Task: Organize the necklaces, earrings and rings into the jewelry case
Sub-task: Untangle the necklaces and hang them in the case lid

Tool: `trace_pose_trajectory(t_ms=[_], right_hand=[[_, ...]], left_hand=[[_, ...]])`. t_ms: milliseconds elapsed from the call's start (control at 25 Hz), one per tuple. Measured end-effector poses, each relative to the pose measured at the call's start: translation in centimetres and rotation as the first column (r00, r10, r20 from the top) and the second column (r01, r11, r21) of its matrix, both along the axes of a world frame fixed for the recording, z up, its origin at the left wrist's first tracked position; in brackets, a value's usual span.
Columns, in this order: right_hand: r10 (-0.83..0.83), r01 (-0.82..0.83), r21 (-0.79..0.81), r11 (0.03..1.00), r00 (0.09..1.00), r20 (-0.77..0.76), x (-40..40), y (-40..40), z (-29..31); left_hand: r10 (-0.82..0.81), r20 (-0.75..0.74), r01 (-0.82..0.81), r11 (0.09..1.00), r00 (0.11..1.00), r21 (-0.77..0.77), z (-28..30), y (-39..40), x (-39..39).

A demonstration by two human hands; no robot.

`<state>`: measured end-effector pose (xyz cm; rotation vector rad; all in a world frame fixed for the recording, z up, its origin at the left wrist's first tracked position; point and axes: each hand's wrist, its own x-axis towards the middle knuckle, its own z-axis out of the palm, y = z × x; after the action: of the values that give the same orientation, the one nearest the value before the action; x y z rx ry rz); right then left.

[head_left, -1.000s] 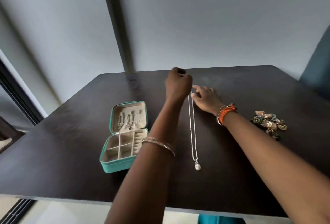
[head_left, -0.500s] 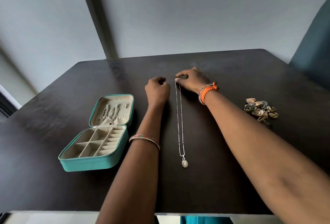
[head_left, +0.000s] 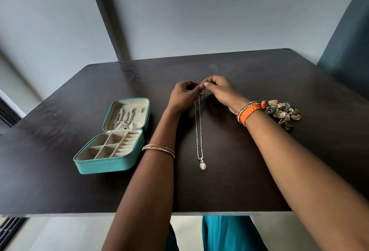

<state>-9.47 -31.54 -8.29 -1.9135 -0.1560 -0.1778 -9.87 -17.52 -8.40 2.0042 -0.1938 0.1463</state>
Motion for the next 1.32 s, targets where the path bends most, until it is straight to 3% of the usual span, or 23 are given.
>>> trace_pose_trajectory(t_ms=[200,280,440,520,680,840,920,1040,1120,1200,1320], right_hand=[[-0.009,-0.005,0.235,0.972,0.998,0.055,-1.5,0.1,1.1],[-0.028,0.017,0.295,0.955,0.999,0.034,-1.5,0.0,0.9],[-0.102,0.076,0.373,0.925,0.994,0.050,-2.0,-0.4,2.3],[-0.182,0.124,0.451,0.884,0.980,0.087,-2.2,-0.6,3.6],[-0.325,0.178,0.650,0.739,0.939,0.113,-2.1,-2.3,5.4],[-0.440,0.245,0.738,0.629,0.894,0.079,-1.9,-3.6,5.6],[-0.492,0.278,0.706,0.651,0.863,0.114,-1.6,-3.5,5.1],[-0.436,0.301,0.357,0.884,0.806,0.400,-2.0,-3.0,4.8],[-0.215,0.199,0.085,0.976,0.842,0.495,-3.0,-1.7,5.2],[-0.034,0.113,-0.116,0.987,0.842,0.538,-4.2,0.0,5.6],[0.052,0.283,-0.331,0.900,0.685,0.726,-5.4,2.0,5.2]], left_hand=[[-0.113,0.004,0.113,0.992,0.994,-0.063,0.4,-1.0,-1.5],[-0.090,-0.075,0.068,0.964,0.993,-0.257,1.0,-1.4,-1.7],[-0.191,-0.269,-0.042,0.738,0.944,-0.673,2.7,-0.7,-2.1],[-0.165,-0.248,-0.100,0.607,0.955,-0.788,3.1,0.0,-2.2],[-0.060,-0.170,-0.149,0.259,0.984,-0.954,3.2,2.0,-2.2],[0.030,-0.139,-0.142,0.183,0.990,-0.973,3.5,2.9,-2.4],[0.003,-0.088,-0.088,0.145,0.996,-0.986,3.8,2.8,-2.3],[-0.089,0.006,0.013,0.079,0.996,-0.997,4.3,2.7,-2.2],[-0.160,0.043,0.063,0.122,0.986,-0.990,4.4,2.6,-2.3],[-0.250,0.043,0.111,0.263,0.967,-0.958,4.5,2.2,-2.5],[-0.363,0.003,0.210,0.532,0.932,-0.820,4.4,1.4,-2.8]])
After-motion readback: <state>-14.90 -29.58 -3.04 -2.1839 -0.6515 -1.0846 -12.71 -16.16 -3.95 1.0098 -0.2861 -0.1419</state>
